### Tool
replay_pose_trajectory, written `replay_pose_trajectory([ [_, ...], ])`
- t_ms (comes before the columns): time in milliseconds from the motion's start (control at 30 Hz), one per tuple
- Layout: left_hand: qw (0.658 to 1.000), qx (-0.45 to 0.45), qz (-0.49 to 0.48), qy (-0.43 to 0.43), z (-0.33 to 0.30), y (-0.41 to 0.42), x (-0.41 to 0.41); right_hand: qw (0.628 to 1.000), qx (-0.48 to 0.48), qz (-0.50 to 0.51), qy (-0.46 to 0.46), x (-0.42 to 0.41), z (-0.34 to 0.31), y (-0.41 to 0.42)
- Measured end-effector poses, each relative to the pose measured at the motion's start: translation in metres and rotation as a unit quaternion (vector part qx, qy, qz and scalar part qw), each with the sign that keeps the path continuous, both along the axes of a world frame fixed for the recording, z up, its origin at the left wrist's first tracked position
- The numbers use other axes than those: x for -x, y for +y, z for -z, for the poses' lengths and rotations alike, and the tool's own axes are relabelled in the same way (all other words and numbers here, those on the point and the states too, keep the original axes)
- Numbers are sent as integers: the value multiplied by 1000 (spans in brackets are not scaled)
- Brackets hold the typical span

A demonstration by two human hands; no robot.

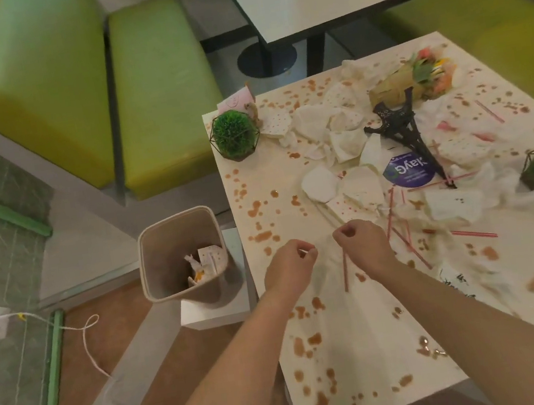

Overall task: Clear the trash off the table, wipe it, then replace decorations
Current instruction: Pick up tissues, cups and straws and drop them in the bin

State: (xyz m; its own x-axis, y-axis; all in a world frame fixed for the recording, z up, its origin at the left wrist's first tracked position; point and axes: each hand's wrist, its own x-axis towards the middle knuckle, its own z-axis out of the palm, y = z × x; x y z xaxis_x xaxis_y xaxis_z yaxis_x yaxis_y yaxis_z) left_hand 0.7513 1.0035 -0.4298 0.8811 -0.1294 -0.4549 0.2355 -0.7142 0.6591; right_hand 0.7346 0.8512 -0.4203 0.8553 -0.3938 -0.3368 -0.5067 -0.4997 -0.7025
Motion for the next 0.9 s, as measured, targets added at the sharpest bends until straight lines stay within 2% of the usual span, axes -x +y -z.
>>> replay_pose_trajectory([
  [133, 999, -39, 34, 1, 6, -32, 3, 998, 52, -17, 15, 4, 3, -27],
  [200, 996, -72, 51, 4, 8, -46, 2, 992, 110, -50, 23, 3, 6, -39],
  [333, 991, -127, 45, -2, 14, -66, 0, 957, 252, -146, 8, -1, 19, -57],
  [567, 982, -186, 43, -5, 24, -77, 1, 904, 334, -255, 81, -7, 26, -66],
  [733, 986, -164, 17, 24, 26, -77, 1, 893, 342, -267, 116, -12, 25, -67],
  [900, 991, -111, -67, 16, 20, -70, 1, 922, 298, -221, 109, -18, 22, -65],
])
